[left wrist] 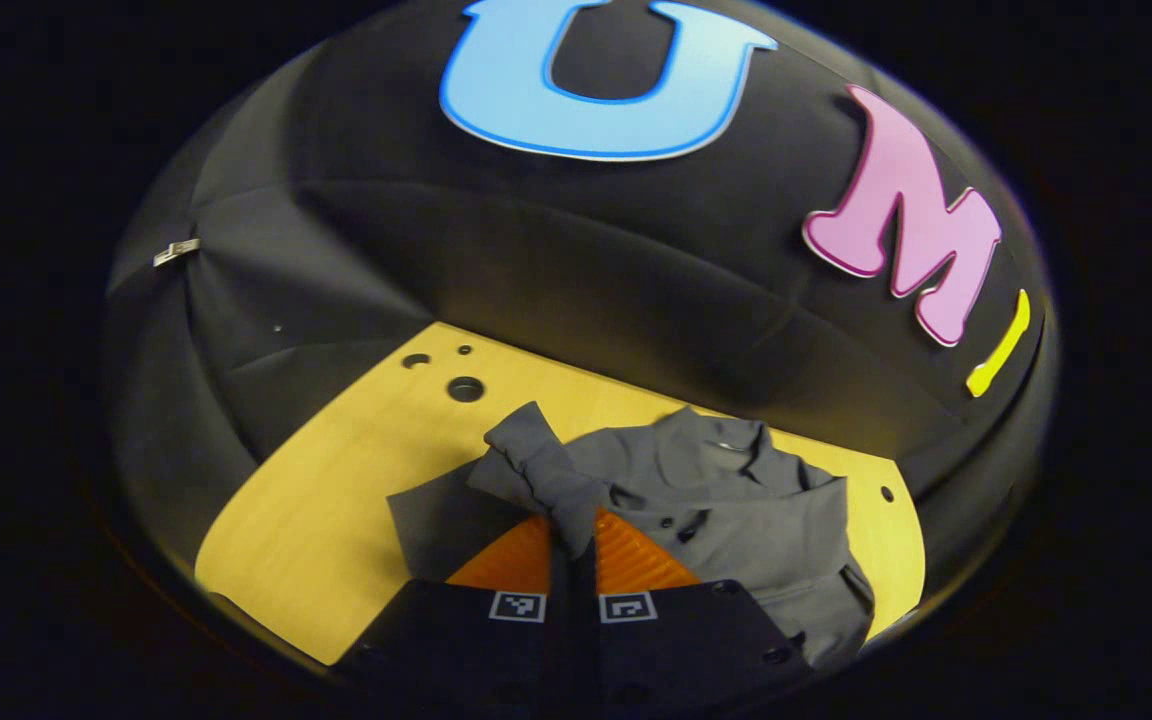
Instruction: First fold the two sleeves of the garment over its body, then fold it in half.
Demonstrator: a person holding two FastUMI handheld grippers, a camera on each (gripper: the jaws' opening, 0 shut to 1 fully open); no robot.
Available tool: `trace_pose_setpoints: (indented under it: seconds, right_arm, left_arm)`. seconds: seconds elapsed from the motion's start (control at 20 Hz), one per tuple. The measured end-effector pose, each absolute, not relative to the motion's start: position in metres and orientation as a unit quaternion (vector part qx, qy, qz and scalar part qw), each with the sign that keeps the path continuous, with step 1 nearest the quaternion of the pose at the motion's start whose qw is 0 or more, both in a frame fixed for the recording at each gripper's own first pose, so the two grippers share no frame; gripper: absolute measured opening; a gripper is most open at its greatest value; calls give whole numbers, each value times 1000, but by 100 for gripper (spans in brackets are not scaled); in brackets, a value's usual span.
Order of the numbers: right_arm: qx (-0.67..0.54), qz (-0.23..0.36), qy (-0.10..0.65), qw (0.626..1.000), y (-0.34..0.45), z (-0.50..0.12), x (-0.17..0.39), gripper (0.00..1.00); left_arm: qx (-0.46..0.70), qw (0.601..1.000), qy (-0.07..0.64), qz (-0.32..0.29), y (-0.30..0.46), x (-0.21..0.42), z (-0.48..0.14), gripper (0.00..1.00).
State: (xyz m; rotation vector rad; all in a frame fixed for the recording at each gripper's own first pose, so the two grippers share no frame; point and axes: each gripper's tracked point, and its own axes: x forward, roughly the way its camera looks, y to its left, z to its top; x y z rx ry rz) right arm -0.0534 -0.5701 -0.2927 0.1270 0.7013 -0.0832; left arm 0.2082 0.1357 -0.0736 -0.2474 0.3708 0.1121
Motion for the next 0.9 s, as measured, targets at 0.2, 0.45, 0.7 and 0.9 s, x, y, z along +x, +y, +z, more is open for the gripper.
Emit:
trace_pose_setpoints:
  seconds: [0.2, 0.45, 0.7, 0.9]
  right_arm:
    - [75, -50, 352, 932, -589, -299, -52, 99]
    - [76, -43, 363, 928, -602, -306, -43, 99]
    - [82, -34, 369, 925, -614, -310, -29, 99]
    - [78, -27, 375, 923, -621, -316, -23, 99]
  left_arm:
    - [-96, 979, 182, 5, 69, 231, -64, 5]
    - [-85, 979, 174, -60, -18, 258, -49, 5]
    - [-63, 974, 187, -108, -95, 276, -59, 5]
    - [-58, 966, 208, -142, -150, 287, -82, 5]
